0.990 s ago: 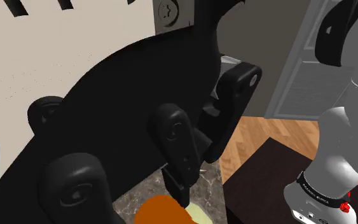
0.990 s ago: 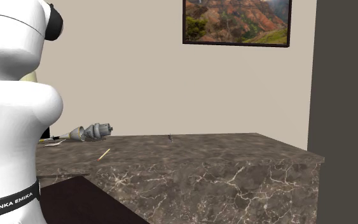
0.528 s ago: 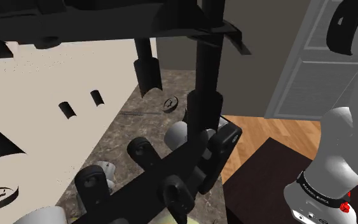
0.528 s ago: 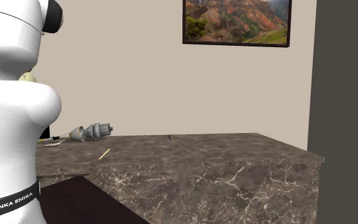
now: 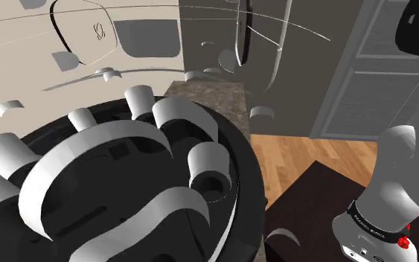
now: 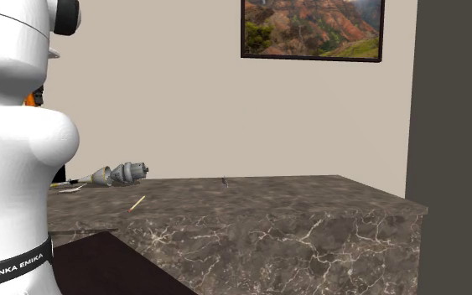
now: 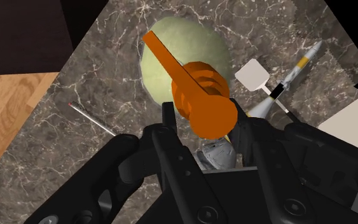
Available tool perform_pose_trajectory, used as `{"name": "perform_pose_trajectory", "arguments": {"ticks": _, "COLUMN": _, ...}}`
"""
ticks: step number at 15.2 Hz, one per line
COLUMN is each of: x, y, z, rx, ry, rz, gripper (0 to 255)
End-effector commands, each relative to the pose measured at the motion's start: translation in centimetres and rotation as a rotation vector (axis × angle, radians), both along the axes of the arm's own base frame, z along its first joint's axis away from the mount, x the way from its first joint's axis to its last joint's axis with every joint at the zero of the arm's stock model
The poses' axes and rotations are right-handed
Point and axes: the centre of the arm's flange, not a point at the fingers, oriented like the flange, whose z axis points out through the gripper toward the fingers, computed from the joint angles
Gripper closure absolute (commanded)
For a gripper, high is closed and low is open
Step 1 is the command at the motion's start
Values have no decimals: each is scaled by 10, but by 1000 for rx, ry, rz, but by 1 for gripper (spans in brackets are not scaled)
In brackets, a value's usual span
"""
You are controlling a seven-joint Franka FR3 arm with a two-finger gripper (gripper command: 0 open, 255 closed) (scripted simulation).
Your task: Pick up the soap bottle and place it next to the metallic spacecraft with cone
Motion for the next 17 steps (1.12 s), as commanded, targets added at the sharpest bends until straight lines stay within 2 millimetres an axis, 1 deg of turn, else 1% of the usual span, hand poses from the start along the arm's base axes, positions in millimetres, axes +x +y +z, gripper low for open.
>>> {"name": "perform_pose_trajectory", "arguments": {"ticks": 1, "x": 0, "y": 0, "z": -10, "rx": 1, "ry": 0, "rz": 0, "gripper": 255}}
{"name": "perform_pose_trajectory", "arguments": {"ticks": 17, "x": 0, "y": 0, "z": -95, "rx": 1, "ry": 0, "rz": 0, "gripper": 255}}
